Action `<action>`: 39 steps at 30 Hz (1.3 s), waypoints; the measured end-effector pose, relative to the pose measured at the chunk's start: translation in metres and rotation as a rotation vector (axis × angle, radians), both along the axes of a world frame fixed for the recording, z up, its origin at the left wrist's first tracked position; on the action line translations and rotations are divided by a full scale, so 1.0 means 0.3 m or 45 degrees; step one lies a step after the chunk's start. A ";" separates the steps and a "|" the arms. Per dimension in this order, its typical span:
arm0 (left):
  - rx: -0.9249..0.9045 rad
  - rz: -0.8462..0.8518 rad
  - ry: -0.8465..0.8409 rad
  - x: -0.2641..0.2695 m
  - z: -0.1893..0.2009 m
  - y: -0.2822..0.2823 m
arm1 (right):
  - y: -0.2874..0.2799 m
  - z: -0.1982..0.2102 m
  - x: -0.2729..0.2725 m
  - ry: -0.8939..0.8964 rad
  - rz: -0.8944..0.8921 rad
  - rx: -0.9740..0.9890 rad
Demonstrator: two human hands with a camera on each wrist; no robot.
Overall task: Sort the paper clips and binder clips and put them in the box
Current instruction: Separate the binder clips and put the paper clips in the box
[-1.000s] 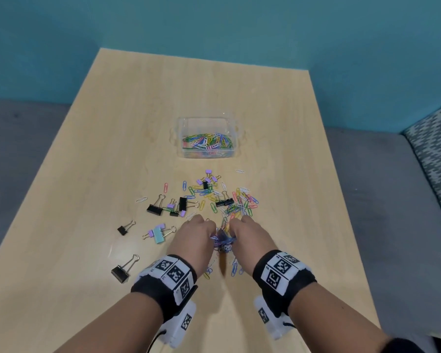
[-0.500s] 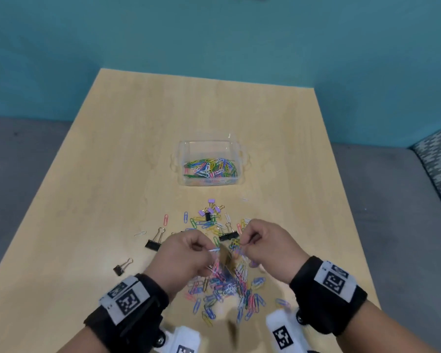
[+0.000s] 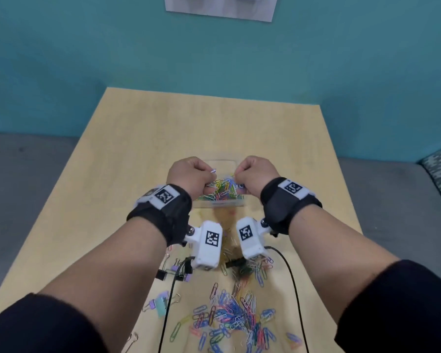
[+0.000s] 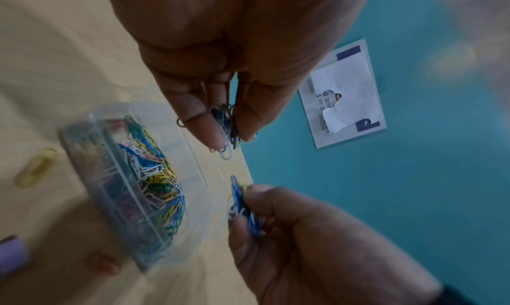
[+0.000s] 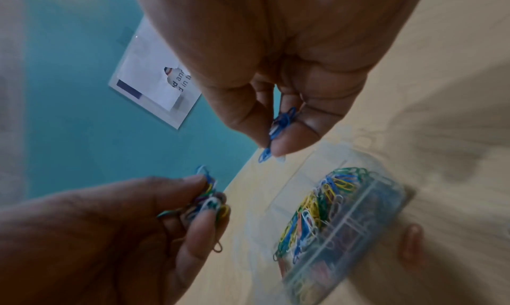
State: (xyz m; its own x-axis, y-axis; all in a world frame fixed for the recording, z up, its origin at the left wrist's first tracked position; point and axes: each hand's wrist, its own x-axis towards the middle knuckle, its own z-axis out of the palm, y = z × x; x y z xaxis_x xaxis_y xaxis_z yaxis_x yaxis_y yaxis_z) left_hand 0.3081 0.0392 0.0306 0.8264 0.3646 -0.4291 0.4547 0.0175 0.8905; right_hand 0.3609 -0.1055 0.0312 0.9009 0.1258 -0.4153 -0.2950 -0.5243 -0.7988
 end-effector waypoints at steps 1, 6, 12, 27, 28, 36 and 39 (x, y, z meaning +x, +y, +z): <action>0.028 -0.016 0.001 0.016 -0.002 -0.005 | 0.017 0.008 0.011 0.004 0.006 -0.008; 0.322 -0.142 0.026 0.025 -0.028 0.023 | 0.013 0.020 0.010 0.029 0.237 -0.216; 0.976 -0.539 0.000 -0.175 -0.090 0.025 | -0.138 -0.044 -0.171 -0.305 0.572 -0.739; 1.481 -1.190 0.183 -0.354 -0.261 0.023 | -0.299 -0.253 -0.338 -0.345 1.152 -1.020; 1.485 -1.179 0.191 -0.364 -0.261 0.024 | -0.326 -0.260 -0.354 -0.362 1.145 -1.030; 1.553 -1.069 0.177 -0.422 -0.247 -0.051 | -0.408 -0.277 -0.541 -0.444 1.111 -0.945; 1.635 -1.051 0.135 -0.466 -0.259 -0.099 | -0.398 -0.265 -0.576 -0.515 0.999 -0.887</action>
State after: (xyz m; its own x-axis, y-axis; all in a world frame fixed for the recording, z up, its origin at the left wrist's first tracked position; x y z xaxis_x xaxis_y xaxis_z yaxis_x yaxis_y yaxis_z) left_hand 0.1682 0.0093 -0.0470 0.9653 -0.0080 -0.2609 0.0107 -0.9975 0.0702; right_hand 0.1880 -0.2250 -0.0484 0.7590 0.5716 -0.3116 0.5270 -0.8205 -0.2215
